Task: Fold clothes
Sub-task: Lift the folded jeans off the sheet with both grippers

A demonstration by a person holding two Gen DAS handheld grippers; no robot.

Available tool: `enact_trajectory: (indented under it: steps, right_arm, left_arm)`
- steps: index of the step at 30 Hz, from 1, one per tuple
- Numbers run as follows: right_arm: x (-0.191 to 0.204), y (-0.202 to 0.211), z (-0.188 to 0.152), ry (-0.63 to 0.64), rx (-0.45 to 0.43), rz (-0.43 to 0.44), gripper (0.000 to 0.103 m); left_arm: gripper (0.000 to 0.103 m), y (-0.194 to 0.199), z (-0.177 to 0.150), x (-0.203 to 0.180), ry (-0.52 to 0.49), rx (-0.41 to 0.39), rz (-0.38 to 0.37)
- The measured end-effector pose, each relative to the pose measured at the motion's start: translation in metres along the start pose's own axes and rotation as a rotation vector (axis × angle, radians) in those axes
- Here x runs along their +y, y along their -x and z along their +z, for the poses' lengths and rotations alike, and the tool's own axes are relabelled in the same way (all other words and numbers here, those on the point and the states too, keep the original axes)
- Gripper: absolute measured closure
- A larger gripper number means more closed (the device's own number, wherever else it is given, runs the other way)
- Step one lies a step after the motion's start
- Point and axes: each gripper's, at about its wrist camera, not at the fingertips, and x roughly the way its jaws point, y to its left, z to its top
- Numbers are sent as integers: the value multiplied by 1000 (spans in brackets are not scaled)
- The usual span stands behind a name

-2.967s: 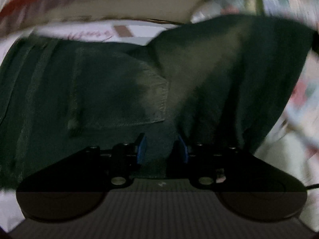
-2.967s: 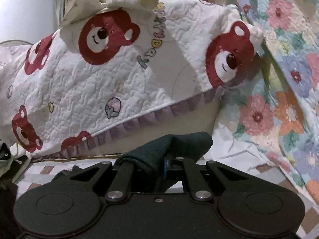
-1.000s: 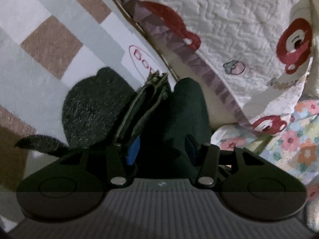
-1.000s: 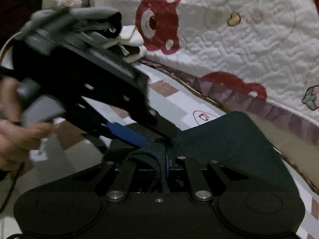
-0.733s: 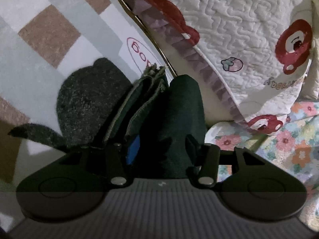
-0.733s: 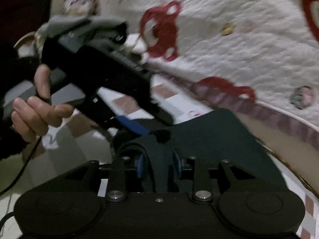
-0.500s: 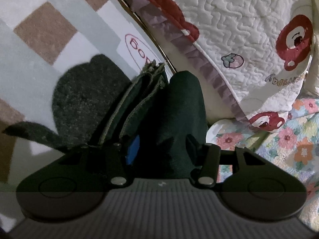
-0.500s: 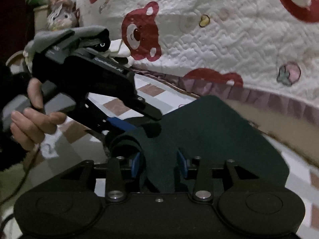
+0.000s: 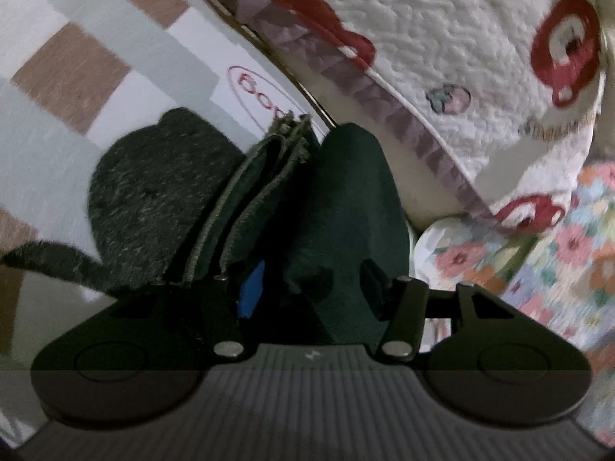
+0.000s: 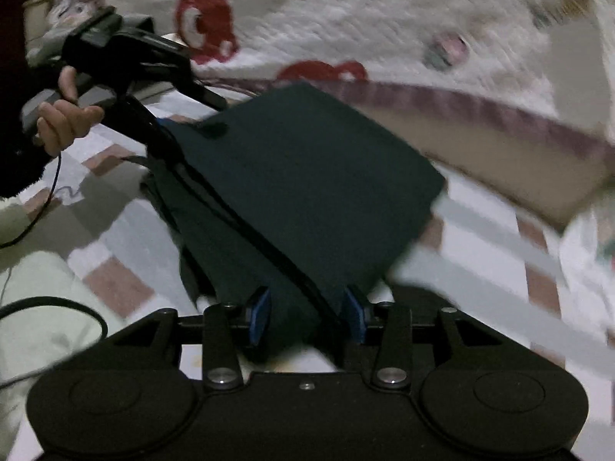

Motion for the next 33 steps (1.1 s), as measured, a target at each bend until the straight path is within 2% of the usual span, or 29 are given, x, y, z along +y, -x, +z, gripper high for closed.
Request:
enact_trajectory:
  steps: [4, 5, 6, 7, 10, 12, 15, 21, 23, 25, 26, 28, 29, 32, 33]
  right_arm:
    - [0, 0, -10, -13, 23, 19, 56]
    - [2, 0, -11, -8, 17, 40, 56]
    - [4, 0, -10, -4, 13, 57, 56]
    - [8, -2, -10, 1, 12, 64, 56]
    - [15, -9, -10, 18, 22, 44, 54]
    - [16, -11, -9, 2, 24, 31, 49]
    - [16, -9, -10, -39, 21, 32, 47]
    - [28, -22, -13, -27, 44, 45, 42]
    - [33, -32, -14, 17, 73, 40, 42]
    - [29, -36, -12, 7, 74, 21, 45]
    - [25, -35, -11, -18, 69, 10, 53]
    - [13, -29, -9, -71, 45, -18, 64]
    - [8, -26, -9, -87, 29, -30, 70]
    - [1, -18, -9, -132, 5, -23, 72]
    - [1, -15, -10, -133, 2, -22, 73]
  left_arm:
    - [48, -5, -7, -20, -148, 3, 40]
    - [52, -6, -9, -24, -189, -1, 58]
    - [79, -6, -10, -27, -222, -9, 77]
    - [94, -7, -12, -31, -253, -18, 96]
    - [96, 1, -12, -51, -321, -75, 101]
    - [96, 13, -10, -72, -412, -157, 96]
    - [96, 21, -1, -80, -445, -206, 120]
    - [96, 4, 2, -35, -308, -118, 217]
    - [96, 11, 5, -38, -309, -134, 209]
    - [96, 18, 3, -51, -400, -148, 245]
    - [96, 17, 1, -56, -450, -138, 281]
    - [97, 16, -2, -54, -476, -104, 359]
    - [97, 14, -2, -47, -456, -83, 381]
    - [96, 21, 4, -30, -355, -74, 375]
    - [96, 23, 5, -30, -351, -83, 393]
